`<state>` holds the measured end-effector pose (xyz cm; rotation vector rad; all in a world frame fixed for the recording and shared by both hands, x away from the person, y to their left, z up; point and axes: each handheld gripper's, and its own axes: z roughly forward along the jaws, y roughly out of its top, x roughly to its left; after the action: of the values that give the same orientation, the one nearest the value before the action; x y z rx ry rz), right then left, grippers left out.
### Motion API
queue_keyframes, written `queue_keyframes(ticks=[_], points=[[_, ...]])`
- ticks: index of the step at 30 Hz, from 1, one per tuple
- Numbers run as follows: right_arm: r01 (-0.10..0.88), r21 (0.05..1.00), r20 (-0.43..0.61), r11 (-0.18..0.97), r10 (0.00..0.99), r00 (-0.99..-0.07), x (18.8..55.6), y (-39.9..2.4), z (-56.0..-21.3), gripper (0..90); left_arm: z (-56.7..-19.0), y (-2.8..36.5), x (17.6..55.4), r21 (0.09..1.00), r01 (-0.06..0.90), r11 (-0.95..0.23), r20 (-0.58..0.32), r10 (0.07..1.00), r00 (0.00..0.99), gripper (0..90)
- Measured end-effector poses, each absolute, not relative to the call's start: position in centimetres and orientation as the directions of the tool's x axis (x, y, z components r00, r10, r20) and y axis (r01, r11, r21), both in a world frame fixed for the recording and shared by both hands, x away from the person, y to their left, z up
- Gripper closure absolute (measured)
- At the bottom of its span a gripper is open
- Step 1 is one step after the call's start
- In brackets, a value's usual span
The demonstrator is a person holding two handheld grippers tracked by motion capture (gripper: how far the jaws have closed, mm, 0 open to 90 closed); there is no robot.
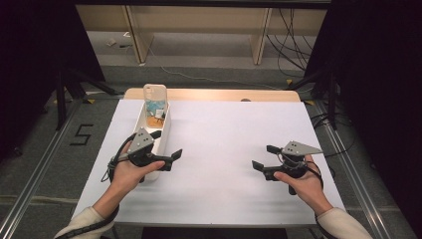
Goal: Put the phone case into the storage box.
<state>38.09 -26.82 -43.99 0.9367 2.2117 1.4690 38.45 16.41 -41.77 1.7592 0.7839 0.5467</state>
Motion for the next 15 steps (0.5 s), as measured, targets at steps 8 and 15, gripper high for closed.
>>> queue_keyframes(ticks=[8,15], points=[[0.343,0.905,0.089,0.251,0.677,-0.73,38.11,-26.88,-43.98,15.8,-41.98,16.4,38.36,0.949,0.242,-0.202,-0.017,0.734,0.679,2.6],[0.343,0.906,0.091,0.248,0.678,-0.73,38.15,-26.94,-44.01,15.8,-42.01,16.35,38.4,0.949,0.242,-0.204,-0.016,0.733,0.68,2.6]])
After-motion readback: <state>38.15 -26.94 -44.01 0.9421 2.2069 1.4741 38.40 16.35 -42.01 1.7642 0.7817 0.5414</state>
